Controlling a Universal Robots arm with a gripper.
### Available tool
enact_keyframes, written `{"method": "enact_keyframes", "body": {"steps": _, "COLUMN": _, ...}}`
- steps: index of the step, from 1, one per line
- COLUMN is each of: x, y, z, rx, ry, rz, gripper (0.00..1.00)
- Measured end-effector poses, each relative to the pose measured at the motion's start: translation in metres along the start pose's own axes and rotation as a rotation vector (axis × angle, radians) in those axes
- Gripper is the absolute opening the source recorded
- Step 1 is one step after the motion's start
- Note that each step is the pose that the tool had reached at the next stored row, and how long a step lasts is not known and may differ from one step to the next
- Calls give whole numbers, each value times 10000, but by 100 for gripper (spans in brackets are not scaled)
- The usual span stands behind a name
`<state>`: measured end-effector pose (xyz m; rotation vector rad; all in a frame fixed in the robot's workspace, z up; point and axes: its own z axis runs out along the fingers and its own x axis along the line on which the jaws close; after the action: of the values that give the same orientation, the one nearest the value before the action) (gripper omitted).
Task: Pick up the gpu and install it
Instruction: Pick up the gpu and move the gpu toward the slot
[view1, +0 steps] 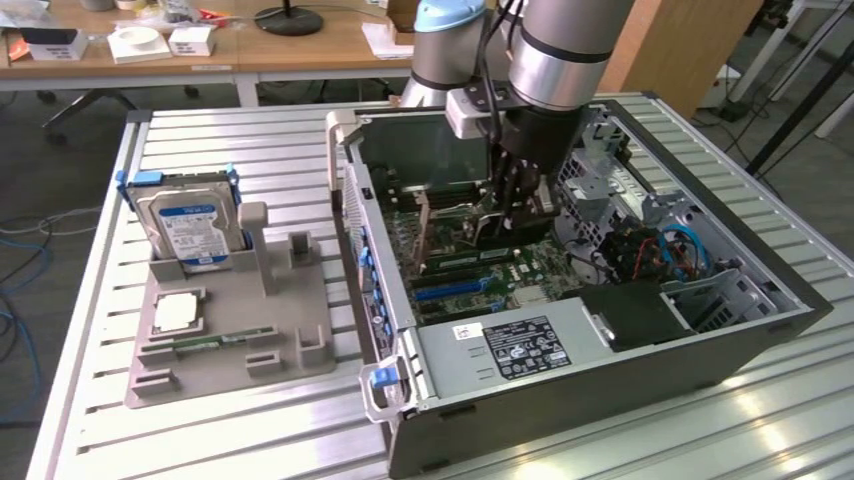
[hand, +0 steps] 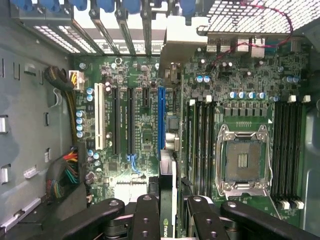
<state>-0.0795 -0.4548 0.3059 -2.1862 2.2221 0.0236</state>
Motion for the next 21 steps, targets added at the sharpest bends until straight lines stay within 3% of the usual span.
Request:
{"method": "enact_keyframes", "body": {"steps": 3, "x": 0, "y": 38, "z": 0, "rx": 5, "ry": 0, "rz": 1, "gripper": 26}}
{"method": "enact_keyframes", "body": {"steps": 21, "x": 2, "y": 49, "z": 61, "rx": 4, "ry": -1, "rz": 3, "gripper": 26}}
